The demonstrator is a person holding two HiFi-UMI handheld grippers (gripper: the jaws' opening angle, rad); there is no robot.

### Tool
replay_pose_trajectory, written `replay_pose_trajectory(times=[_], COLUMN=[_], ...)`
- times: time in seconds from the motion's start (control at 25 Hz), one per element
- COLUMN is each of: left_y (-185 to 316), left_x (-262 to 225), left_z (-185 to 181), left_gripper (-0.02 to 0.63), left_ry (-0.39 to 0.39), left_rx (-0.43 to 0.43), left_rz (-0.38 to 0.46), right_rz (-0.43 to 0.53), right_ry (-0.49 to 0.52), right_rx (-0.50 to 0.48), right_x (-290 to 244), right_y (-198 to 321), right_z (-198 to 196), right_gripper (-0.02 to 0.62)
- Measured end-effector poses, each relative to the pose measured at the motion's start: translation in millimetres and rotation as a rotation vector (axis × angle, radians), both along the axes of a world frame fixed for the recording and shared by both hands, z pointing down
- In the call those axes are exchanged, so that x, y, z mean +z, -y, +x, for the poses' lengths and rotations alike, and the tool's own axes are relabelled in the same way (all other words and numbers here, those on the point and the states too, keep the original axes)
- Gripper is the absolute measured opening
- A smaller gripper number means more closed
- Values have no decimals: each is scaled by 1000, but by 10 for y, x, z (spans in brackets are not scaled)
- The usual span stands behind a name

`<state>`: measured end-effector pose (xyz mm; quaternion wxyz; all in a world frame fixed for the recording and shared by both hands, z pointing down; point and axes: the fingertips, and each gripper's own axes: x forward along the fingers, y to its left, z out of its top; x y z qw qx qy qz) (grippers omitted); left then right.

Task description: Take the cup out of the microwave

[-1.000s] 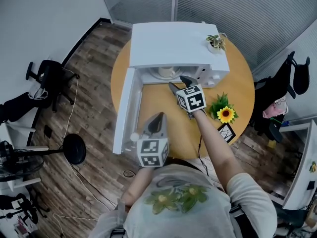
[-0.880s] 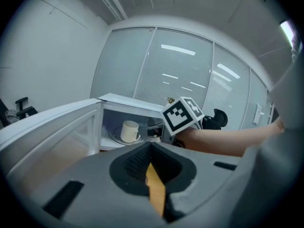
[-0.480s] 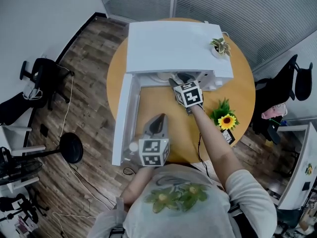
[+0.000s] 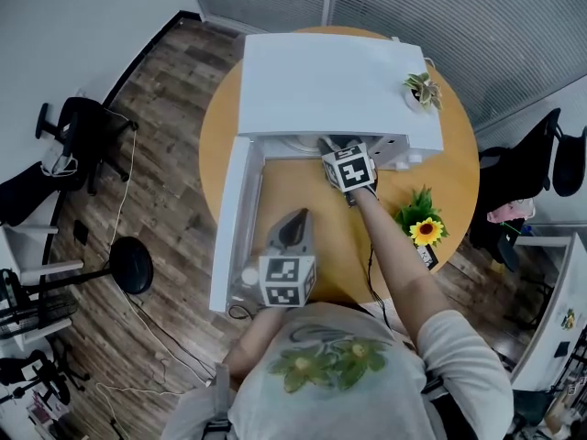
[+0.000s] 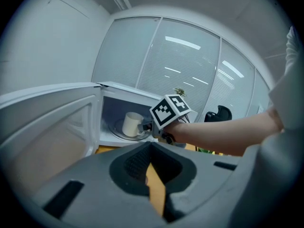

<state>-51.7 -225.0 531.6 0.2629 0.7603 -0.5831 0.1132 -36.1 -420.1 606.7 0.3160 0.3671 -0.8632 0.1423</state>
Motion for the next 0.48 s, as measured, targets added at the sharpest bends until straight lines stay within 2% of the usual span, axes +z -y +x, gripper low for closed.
replay_pose_trajectory(times=[0.12,0.48], left_y=[-5,-21], left_x=[41,54], left_z=[13,-1], left_gripper=[4,4], left_ry=[1,1], left_rx=[8,11], left_rz=[-4,-7], right_rz=[13,8], right_ry=[-18,-6], right_rx=[-15,-4], right_x=[12,1], right_y=[-10,-51], right_z=[-27,-19], right_gripper=[67,63])
